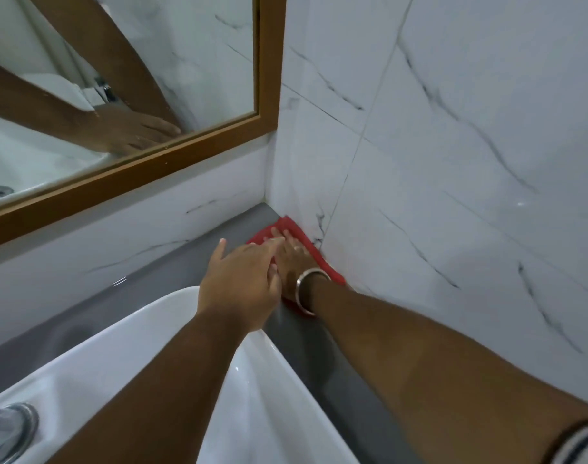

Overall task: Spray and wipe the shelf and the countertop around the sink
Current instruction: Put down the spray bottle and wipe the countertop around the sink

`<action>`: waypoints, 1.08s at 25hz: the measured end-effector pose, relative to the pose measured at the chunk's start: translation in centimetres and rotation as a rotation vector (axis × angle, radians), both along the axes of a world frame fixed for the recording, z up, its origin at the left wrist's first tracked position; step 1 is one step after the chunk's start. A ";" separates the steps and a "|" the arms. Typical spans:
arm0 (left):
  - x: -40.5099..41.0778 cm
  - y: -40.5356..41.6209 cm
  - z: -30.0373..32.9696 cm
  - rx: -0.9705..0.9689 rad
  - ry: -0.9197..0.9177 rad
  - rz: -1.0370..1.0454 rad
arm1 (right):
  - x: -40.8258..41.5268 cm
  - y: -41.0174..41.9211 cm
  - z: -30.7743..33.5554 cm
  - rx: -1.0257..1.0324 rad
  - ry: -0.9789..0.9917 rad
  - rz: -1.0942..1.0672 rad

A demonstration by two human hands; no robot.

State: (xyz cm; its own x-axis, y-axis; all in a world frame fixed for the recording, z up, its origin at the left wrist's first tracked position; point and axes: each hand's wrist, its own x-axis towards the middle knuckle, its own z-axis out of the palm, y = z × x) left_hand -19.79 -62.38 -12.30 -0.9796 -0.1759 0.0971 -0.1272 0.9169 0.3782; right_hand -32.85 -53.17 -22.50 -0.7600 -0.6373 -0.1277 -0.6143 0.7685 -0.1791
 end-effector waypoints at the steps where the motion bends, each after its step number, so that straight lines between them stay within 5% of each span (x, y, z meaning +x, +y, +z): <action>1: -0.1 -0.1 0.0 -0.004 0.008 0.005 | -0.5 -0.7 0.0 0.006 0.005 -0.023; 9: -0.1 0.0 0.5 0.013 -0.010 -0.024 | 18.9 34.2 2.8 0.199 0.085 0.202; 14: -0.2 -0.3 -0.4 -0.006 0.048 -0.041 | 20.3 25.4 0.6 0.166 0.034 -0.193; 19: 0.1 0.1 -0.4 -0.139 0.025 -0.086 | 23.3 31.0 0.5 0.210 0.004 0.393; 24: 0.9 1.3 -0.4 -0.277 -0.039 -0.070 | 20.9 29.3 0.7 0.162 -0.078 -0.268; 27: 2.5 4.1 0.3 -0.347 -0.115 -0.057 | 28.6 30.0 -0.1 0.073 -0.085 0.126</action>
